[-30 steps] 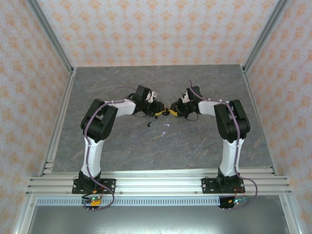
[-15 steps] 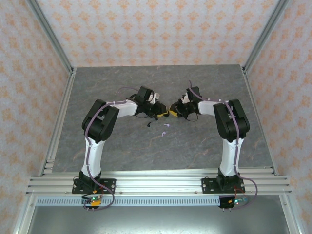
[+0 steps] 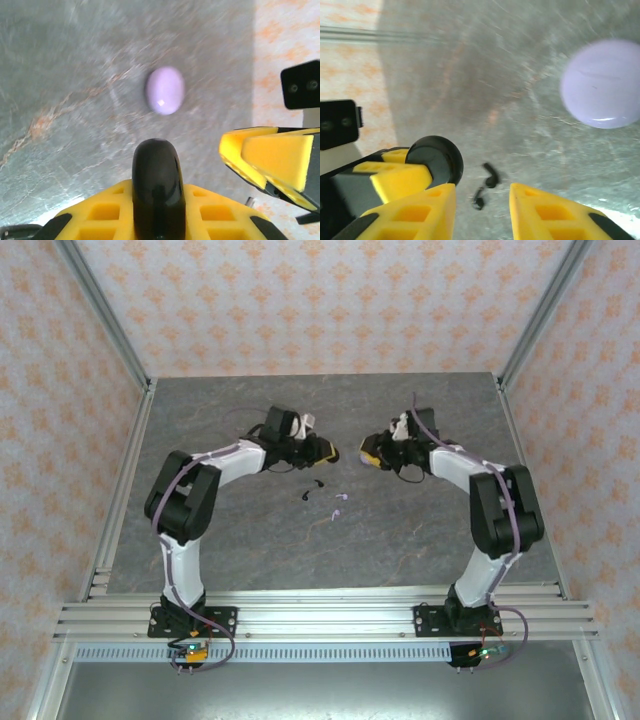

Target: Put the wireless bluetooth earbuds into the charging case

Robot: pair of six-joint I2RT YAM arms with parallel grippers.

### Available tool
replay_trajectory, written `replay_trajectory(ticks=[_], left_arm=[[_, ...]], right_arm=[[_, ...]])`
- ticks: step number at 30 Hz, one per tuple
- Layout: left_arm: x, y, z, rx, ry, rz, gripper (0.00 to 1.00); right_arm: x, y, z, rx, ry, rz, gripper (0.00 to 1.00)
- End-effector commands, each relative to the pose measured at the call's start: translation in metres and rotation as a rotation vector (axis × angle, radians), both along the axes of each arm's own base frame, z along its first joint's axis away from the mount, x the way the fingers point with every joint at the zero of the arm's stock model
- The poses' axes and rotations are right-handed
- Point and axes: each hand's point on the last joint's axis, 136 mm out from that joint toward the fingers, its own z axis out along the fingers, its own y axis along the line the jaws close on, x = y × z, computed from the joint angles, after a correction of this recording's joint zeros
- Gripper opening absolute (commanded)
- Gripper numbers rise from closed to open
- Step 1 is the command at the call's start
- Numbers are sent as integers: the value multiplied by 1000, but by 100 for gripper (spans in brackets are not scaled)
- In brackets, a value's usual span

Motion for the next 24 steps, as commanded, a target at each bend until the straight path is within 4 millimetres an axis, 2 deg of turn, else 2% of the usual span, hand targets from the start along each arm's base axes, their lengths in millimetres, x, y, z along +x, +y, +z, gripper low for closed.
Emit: replay_trajectory(ticks=[1, 6, 9, 13, 17, 22, 24], left_arm=[[0, 0, 68, -110, -168, -33, 16], [-11, 11, 127, -204, -316, -38, 16], [-26, 12, 159, -244, -408, -74, 16], [-47, 12, 190, -267, -489, -143, 13], [-70, 7, 211, -282, -548, -226, 12], [-99, -8, 224, -260, -591, -349, 12], [-105, -10, 229, -252, -604, -366, 12]], right_arm=[[-10, 8, 46, 35, -155, 101, 40], [-24, 15, 111, 68, -332, 209, 51], [-36, 19, 146, 89, -438, 275, 58], [-54, 25, 185, 146, -540, 371, 62], [-72, 32, 205, 160, -596, 466, 63], [-91, 46, 222, 170, -642, 566, 63], [-95, 50, 227, 184, -648, 592, 63]])
